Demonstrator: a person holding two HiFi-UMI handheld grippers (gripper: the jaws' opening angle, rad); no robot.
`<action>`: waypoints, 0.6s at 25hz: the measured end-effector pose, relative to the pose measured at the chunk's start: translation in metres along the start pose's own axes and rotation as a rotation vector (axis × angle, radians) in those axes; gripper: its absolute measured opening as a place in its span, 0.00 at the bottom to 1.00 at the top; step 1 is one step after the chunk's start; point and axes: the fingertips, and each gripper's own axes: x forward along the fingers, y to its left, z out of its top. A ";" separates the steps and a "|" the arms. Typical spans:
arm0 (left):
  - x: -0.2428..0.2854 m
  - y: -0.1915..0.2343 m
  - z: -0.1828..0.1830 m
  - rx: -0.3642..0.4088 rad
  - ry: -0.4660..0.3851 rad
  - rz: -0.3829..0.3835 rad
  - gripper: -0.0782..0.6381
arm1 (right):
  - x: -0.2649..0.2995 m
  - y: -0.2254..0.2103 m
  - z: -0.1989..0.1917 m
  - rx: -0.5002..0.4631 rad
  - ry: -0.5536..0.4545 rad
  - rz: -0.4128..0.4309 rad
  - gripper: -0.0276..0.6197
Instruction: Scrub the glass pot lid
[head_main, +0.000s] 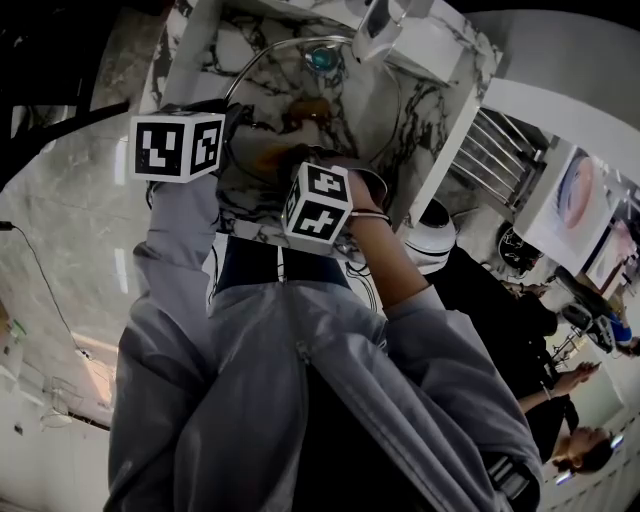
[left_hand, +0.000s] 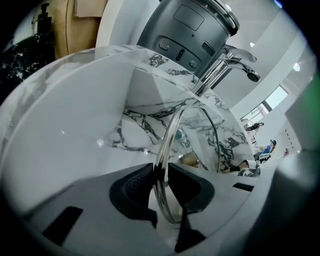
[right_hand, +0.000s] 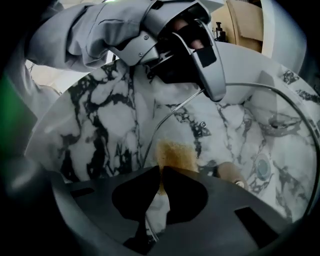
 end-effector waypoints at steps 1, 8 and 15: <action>0.000 0.000 0.000 0.002 0.000 0.001 0.25 | 0.002 0.006 -0.003 0.008 0.008 0.026 0.11; -0.001 -0.002 -0.001 0.015 0.000 0.003 0.25 | 0.006 0.035 -0.016 0.066 0.046 0.188 0.11; -0.001 -0.004 -0.001 0.038 -0.001 -0.005 0.25 | -0.009 0.027 -0.017 0.113 0.037 0.228 0.11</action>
